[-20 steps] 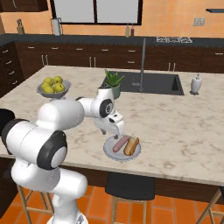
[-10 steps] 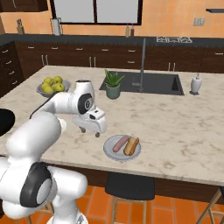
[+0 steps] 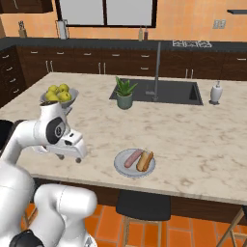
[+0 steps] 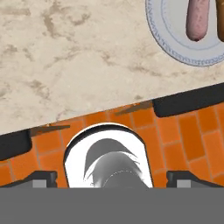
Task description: Place one bun and one sausage from the bowl on each plate.
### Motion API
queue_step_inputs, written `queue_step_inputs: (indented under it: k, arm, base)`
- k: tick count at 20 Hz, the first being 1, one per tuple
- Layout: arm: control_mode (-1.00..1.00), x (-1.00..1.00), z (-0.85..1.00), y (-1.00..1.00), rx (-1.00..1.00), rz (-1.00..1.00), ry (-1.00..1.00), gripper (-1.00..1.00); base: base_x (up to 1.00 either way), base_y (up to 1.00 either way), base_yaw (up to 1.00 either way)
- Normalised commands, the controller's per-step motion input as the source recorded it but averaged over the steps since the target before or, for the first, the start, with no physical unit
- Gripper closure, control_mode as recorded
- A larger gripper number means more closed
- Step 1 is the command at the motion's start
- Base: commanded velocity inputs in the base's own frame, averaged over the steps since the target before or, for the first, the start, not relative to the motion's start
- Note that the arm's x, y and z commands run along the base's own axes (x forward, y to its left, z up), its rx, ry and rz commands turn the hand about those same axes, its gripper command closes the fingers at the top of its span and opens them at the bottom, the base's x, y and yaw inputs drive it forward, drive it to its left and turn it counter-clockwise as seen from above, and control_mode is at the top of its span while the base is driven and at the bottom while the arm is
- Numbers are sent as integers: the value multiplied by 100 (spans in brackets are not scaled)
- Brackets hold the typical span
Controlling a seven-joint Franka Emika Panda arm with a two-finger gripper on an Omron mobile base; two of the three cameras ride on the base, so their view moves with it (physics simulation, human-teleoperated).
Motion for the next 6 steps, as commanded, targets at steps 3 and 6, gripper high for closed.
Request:
queue_step_inputs:
  k: [3,6]
  arm:
    - [-100,-13,-47,13,4,15,10,-100]
    - [-100,32,-65,6,1,2,30,-100]
  base:
    - [0,0,0]
    - [0,0,0]
